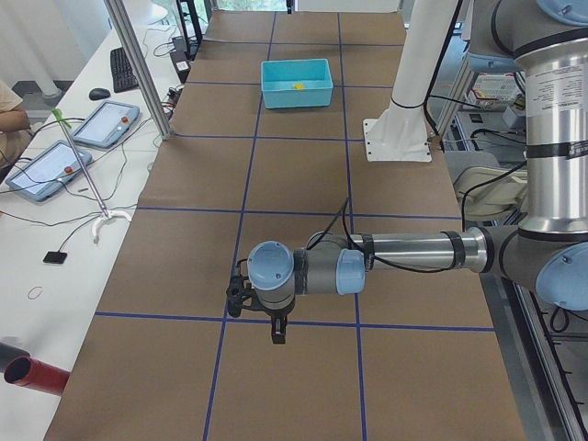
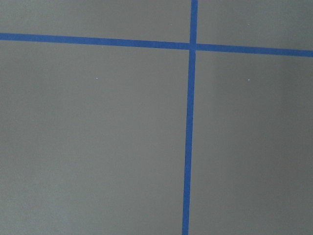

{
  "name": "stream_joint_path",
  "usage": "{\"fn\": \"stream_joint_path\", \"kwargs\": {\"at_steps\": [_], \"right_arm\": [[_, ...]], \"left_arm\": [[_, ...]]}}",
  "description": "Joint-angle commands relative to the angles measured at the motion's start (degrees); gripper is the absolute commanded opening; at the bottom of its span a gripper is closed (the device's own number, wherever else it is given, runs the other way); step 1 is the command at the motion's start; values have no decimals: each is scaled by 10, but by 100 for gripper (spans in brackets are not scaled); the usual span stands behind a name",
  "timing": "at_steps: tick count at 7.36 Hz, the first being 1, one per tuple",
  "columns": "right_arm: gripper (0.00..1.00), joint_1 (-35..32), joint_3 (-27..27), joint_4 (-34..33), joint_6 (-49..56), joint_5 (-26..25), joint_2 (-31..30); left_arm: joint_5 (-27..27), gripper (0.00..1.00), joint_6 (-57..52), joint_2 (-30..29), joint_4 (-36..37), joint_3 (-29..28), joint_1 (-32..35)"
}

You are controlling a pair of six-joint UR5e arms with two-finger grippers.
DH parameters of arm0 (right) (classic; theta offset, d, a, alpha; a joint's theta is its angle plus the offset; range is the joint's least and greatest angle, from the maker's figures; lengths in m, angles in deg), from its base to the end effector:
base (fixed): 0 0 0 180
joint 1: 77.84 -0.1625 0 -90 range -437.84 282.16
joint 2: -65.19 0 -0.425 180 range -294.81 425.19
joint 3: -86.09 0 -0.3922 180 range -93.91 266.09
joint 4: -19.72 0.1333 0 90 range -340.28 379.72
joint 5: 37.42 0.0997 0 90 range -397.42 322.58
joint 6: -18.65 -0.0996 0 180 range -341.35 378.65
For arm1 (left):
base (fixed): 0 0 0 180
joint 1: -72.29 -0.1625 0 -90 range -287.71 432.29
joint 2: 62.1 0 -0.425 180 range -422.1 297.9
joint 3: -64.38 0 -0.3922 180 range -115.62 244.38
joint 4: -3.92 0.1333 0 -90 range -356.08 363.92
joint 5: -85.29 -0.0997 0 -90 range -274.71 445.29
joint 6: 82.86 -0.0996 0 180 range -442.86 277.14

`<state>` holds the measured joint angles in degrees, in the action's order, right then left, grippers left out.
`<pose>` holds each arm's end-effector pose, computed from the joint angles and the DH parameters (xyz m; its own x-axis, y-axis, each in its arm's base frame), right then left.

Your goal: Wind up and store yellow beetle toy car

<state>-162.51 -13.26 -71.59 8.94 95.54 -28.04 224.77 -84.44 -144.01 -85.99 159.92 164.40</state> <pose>0.0213 -0.4755 0.6093 0.7286 0.0443 0.6835 -0.0308 0.9990 -0.0319 -0.0733 -0.4262 0.6700 0.6488 -0.0314 -0.7604 0.0189 0.9995 -0.0251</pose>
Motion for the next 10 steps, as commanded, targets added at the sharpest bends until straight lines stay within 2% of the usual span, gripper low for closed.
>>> {"fn": "stream_joint_path", "kwargs": {"at_steps": [1,10], "right_arm": [[100,-1,4,15,0,-1,-6],[100,-1,4,17,-1,-6,2]], "left_arm": [[1,100,0,0,0,0,0],[2,100,1,0,1,0,0]]}}
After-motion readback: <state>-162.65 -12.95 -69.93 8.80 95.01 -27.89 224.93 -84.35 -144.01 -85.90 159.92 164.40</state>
